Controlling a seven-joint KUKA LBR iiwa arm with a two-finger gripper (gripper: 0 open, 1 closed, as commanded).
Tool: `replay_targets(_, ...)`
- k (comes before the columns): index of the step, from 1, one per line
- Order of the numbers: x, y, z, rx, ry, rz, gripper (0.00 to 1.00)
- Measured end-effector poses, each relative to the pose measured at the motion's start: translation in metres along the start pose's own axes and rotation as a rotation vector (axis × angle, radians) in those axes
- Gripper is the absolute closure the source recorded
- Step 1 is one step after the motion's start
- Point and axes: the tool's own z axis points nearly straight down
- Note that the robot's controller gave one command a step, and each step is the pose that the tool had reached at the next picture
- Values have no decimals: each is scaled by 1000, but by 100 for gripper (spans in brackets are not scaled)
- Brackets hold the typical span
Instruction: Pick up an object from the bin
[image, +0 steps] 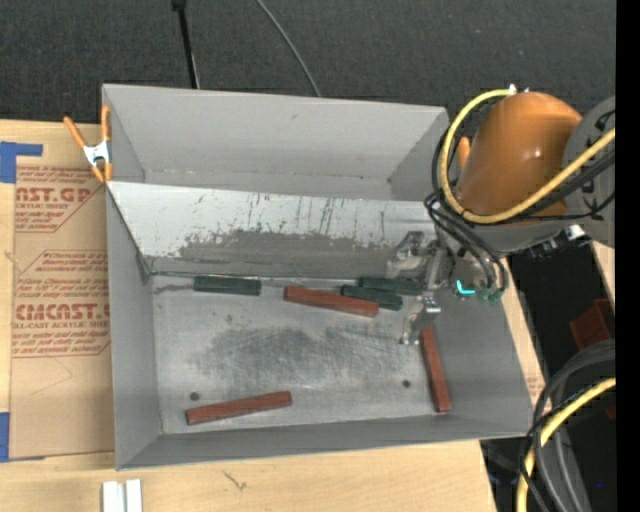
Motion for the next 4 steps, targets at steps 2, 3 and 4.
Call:
replay_targets(2,-16,25,38,0,-15,65,0)
replay_targets(3,-30,45,61,0,-1,40,0)
replay_targets(4,-50,40,138,0,-31,-89,100)
